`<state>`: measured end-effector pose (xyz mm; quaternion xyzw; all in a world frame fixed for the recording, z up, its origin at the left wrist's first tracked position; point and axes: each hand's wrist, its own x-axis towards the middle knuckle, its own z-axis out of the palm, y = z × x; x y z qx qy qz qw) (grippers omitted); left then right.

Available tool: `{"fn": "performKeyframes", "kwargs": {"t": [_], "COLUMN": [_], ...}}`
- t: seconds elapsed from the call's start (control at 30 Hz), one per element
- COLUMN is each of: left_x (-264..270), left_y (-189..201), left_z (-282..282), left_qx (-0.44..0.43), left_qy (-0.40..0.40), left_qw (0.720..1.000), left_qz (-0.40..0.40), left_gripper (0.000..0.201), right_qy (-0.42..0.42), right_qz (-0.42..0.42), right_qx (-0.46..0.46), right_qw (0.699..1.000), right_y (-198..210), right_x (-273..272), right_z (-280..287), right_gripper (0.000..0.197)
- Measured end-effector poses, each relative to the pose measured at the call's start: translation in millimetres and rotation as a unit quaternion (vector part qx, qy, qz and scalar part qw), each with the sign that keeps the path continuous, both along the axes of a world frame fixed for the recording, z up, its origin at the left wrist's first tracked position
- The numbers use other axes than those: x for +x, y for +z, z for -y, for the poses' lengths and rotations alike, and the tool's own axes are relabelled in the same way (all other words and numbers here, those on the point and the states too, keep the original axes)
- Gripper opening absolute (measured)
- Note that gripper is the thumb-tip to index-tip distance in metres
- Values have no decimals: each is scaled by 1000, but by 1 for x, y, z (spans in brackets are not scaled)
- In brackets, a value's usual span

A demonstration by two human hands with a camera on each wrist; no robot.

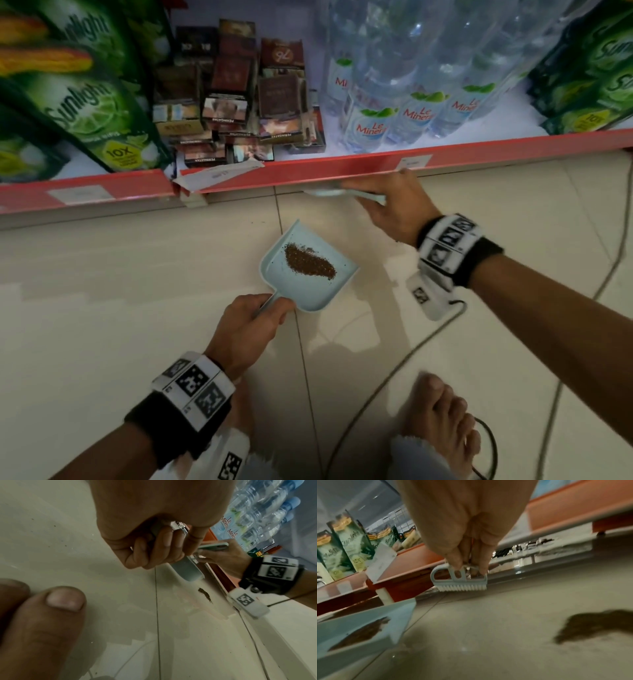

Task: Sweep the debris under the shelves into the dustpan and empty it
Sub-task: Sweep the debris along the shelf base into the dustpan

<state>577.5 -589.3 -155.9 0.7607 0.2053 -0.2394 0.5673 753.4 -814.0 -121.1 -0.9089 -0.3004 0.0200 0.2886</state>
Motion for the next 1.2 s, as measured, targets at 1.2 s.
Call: {"fn": "performKeyframes", "kwargs": {"t": [1.2], "left_x": [-23], "left_y": [-8], "left_z": [-17], "left_qx": [-1], "left_qy": [43], "left_qw": [999], "left_qz": [-10], "left_gripper": [37], "right_qy": [105], "right_qz": [-47], "right_qx": [-116], "right_qw": [987], "right_y": [17], "right_x": [-14], "right_z": [104], "right_gripper": [48]}}
